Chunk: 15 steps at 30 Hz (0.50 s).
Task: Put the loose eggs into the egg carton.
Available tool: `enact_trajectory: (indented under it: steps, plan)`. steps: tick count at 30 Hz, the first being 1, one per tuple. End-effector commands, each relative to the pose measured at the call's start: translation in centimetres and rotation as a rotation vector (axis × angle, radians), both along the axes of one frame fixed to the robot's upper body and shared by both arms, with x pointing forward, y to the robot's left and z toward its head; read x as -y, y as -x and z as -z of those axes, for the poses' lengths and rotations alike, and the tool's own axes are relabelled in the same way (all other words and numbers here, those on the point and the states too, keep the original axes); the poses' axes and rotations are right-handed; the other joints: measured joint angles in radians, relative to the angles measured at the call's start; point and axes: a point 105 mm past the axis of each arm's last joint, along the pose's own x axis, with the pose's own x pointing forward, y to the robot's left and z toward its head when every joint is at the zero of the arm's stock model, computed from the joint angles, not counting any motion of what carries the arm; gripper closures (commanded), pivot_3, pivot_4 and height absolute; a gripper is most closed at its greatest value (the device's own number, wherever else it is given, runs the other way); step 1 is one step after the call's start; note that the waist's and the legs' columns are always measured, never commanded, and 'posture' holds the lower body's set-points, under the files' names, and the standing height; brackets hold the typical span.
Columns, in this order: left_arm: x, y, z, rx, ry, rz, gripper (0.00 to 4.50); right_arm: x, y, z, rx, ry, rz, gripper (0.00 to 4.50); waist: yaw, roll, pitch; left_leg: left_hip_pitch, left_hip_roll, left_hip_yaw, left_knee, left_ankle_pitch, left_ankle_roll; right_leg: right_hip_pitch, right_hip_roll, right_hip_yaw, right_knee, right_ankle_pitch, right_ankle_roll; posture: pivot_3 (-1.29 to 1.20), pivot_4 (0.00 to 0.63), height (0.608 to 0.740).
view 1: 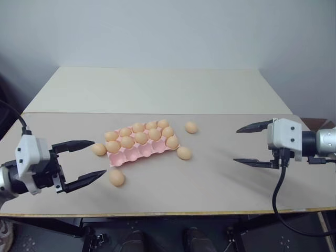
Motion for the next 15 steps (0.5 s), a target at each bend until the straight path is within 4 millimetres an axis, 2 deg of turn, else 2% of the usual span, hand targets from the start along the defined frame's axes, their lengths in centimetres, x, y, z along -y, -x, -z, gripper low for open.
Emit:
enact_trajectory:
  steps: [1,11,15]
  plan:
    - [0.25,0.46,-0.32,0.015,-0.038,0.005,0.01,-0.17,-0.04,-1.09,0.038,-0.008,-0.013,0.00,-0.001,0.000,0.000,0.000,0.000,0.000,0.000,0.000,0.000,0.000,0.000,0.000,0.000,0.000,0.000,0.00,0.150,0.740]
    - [0.54,-0.01,-0.76,0.070,-0.040,-0.018,0.01,-0.31,-0.31,-0.84,0.040,-0.014,-0.013,0.00,0.001,0.000,0.000,0.000,0.000,0.000,0.000,0.000,0.000,0.000,0.000,0.000,0.000,0.000,0.000,0.00,0.150,0.740]
    - [0.74,0.73,-0.37,0.044,-0.006,0.028,0.01,-0.28,-0.85,-0.71,0.036,-0.020,0.020,0.00,0.000,0.000,0.000,0.000,0.000,0.000,0.000,0.000,0.000,0.000,0.000,0.000,0.000,0.000,0.000,0.00,0.150,0.740]
